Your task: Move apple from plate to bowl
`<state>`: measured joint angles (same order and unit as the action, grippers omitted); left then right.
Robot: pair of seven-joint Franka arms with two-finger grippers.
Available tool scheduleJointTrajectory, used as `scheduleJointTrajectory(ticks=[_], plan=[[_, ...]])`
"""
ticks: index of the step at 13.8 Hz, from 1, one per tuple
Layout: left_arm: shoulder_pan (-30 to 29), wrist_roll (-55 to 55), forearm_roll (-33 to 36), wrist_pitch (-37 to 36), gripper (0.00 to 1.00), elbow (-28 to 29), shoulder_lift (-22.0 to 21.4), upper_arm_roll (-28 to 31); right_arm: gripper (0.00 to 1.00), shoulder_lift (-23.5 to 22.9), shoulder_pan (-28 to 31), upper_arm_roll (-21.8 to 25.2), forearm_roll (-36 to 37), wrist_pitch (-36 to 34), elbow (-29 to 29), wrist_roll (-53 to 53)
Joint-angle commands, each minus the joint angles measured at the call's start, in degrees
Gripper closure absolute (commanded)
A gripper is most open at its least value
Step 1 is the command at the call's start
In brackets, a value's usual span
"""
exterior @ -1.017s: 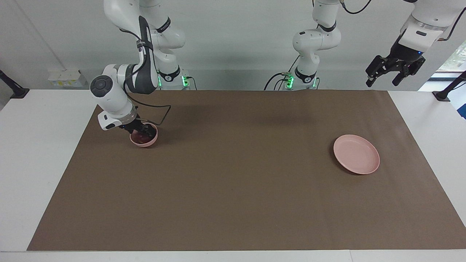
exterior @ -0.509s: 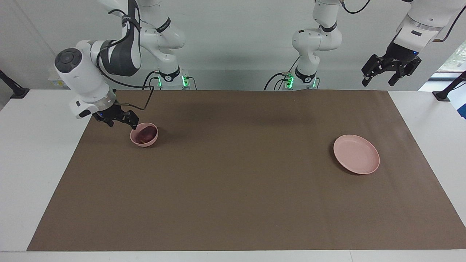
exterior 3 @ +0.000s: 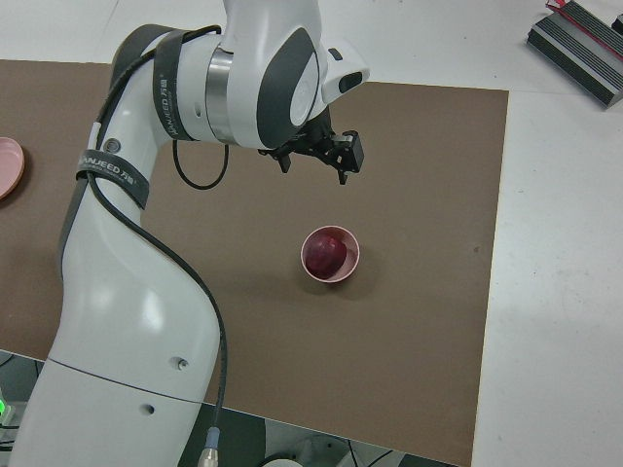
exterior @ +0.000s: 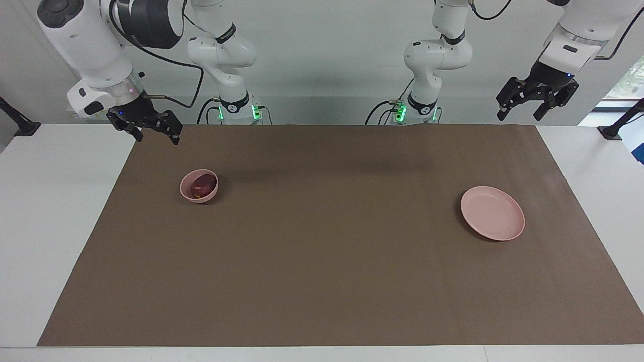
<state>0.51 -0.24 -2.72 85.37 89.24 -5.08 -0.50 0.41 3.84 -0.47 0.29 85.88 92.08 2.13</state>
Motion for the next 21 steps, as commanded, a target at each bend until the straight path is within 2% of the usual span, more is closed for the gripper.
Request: scheduleJointTrajectory(ticks=[1, 2, 5, 21], plan=[[-0.95, 1.65, 0.35, -1.08, 0.00, 0.85, -0.63, -0.30, 0.00, -0.84, 0.03, -1.11, -0.29, -5.09, -5.58, 0.95], [-1.13, 1.73, 0.43, -1.60, 0.00, 0.85, -0.63, -0.30, 0.00, -1.19, -0.06, -1.38, -0.29, -6.41, -7.07, 0.95], [-1.22, 1.82, 2.54, -1.79, 0.00, 0.85, -0.63, -0.29, 0.00, -0.58, 0.03, -1.64, -0.29, -6.34, -6.74, 0.60], [-1.92, 1.38, 1.84, -2.31, 0.00, 1.12, -0.19, -0.12, 0.00, -0.58, 1.61, -0.85, 0.59, -2.91, -6.65, 0.68]])
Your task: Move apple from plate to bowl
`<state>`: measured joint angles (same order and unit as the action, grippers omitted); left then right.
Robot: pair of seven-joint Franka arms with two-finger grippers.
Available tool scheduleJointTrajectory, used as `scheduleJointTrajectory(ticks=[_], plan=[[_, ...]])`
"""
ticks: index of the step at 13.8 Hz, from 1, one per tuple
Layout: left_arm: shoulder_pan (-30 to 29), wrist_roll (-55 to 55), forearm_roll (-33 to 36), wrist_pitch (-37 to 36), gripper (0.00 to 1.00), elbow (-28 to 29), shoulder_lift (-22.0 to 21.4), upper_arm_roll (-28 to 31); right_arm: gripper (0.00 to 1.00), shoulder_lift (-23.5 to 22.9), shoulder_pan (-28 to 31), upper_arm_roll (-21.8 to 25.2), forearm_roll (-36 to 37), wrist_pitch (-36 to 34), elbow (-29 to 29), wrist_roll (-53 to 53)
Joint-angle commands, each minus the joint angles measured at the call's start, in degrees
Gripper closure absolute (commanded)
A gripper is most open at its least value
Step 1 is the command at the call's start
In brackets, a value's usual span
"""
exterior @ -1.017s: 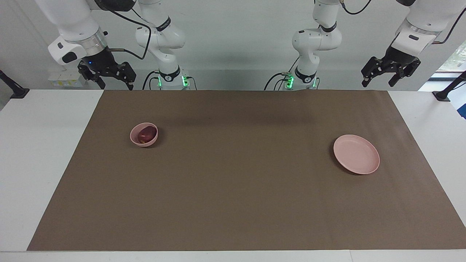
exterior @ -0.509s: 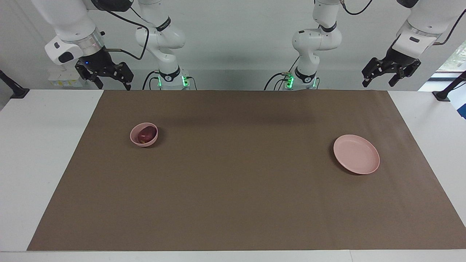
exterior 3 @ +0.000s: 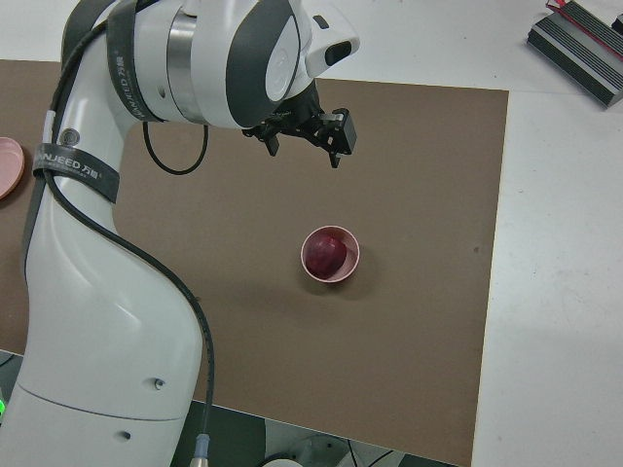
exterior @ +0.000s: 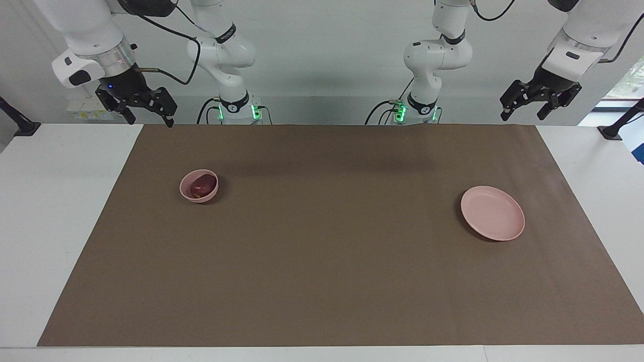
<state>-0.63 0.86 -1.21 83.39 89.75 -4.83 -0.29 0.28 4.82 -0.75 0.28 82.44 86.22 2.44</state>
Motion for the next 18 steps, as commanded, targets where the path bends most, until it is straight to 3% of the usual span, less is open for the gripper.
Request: scheduleJointTrajectory(ticks=[1, 18], plan=[[-0.78, 0.37, 0.33, -0.25, 0.00, 0.60, -0.44, -0.33, 0.00, -0.45, 0.54, -0.66, 0.59, 0.53, -0.79, 0.55], [-0.60, 0.29, 0.33, -0.25, 0.00, 0.60, -0.44, -0.33, 0.00, -0.37, 0.54, -0.66, 0.24, 0.53, -0.88, 0.46]])
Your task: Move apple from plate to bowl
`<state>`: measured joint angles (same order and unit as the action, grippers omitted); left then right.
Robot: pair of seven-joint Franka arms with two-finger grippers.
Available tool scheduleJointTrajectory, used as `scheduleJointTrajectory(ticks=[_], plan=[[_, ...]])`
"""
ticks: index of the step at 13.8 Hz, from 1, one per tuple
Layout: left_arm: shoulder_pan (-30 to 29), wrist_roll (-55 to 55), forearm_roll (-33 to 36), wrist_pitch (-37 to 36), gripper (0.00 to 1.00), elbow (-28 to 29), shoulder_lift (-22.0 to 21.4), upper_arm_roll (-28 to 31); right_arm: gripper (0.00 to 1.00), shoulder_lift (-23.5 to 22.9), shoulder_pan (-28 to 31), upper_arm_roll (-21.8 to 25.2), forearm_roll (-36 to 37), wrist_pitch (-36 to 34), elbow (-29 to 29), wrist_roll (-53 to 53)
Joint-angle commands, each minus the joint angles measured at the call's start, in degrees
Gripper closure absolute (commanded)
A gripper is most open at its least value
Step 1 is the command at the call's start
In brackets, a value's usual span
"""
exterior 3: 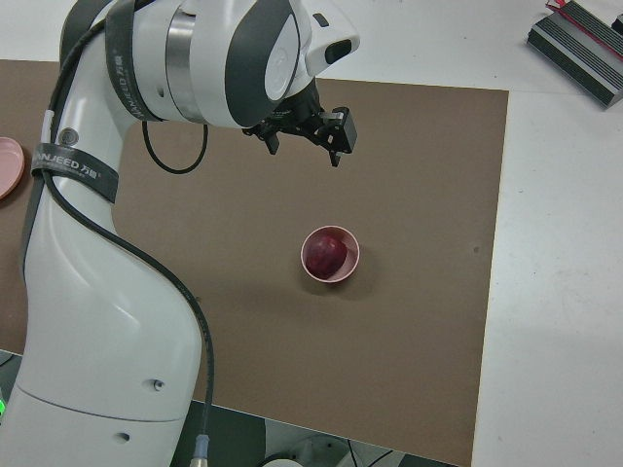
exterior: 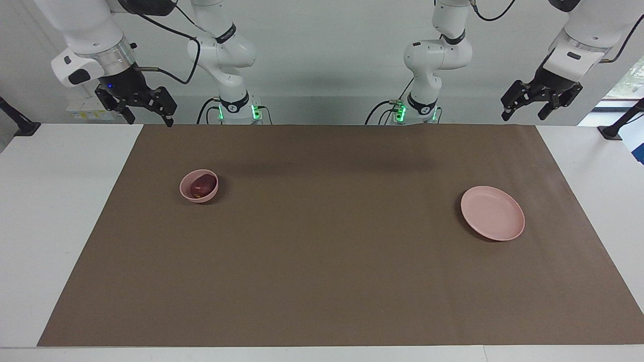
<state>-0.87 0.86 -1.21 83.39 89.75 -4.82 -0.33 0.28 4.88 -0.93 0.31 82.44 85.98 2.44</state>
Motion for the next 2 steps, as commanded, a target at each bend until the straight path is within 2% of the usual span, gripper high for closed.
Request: scheduleJointTrajectory(ticks=[1, 2], plan=[[-0.45, 0.37, 0.33, -0.25, 0.00, 0.60, -0.45, -0.29, 0.00, -0.28, 0.57, -0.39, 0.22, 0.53, -0.64, 0.46], [-0.45, 0.37, 0.33, -0.25, 0.00, 0.60, -0.45, -0.29, 0.00, -0.37, 0.66, -0.39, 0.31, 0.62, -0.64, 0.37]])
